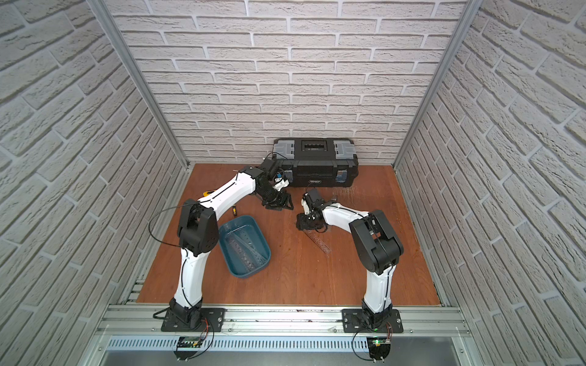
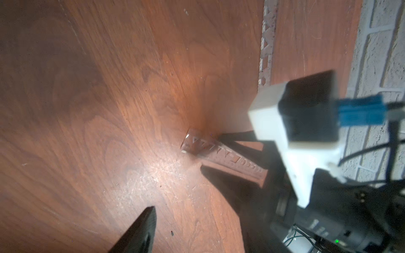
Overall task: Put the scattered rulers into the storage box
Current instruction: Pick up the ruler from the center of the board.
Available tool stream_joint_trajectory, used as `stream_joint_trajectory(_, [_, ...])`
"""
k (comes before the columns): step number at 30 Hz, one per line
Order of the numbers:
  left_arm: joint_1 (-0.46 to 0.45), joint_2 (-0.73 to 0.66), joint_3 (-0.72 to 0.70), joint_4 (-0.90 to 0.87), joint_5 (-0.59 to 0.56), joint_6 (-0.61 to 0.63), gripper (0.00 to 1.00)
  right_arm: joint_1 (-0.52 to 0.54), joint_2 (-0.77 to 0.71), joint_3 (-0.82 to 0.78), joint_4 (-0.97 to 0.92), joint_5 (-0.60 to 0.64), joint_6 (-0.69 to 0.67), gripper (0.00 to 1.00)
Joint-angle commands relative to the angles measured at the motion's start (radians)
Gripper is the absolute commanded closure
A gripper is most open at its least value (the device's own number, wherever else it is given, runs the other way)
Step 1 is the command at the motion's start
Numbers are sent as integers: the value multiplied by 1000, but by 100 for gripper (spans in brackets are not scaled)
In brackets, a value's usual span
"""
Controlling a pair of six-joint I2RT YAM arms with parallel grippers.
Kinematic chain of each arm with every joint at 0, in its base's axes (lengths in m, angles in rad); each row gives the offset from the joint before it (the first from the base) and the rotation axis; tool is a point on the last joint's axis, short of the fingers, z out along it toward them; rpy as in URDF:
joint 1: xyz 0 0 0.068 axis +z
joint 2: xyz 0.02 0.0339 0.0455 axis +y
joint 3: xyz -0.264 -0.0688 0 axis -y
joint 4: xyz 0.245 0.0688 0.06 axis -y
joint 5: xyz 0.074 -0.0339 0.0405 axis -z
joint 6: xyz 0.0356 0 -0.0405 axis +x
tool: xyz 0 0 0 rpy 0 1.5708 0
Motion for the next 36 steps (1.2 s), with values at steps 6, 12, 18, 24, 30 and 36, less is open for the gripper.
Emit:
stream_joint_trajectory(6, [-31,11,-30,27,-3,-5,35,46,-73,-94,-24,-19,86,41])
stream_joint_trajectory(12, [-51,35,-55,72,11,-38,35,44,-273,-119,-98,52,144,40])
stream_joint_trajectory(18, [-73,36,-128,106,-3,-42,35,34,-433,-243,-179,78,183,39])
stream_joint_trajectory(24, [-80,30,-203,160,-16,-58,35,6,-571,-417,-189,96,245,38])
stream_joint_trajectory(30, [-97,46,-212,173,-24,-63,35,-48,-645,-523,-168,96,294,35])
stream_joint_trajectory(36, [-102,52,-235,194,-27,-71,35,-96,-608,-552,-111,41,311,31])
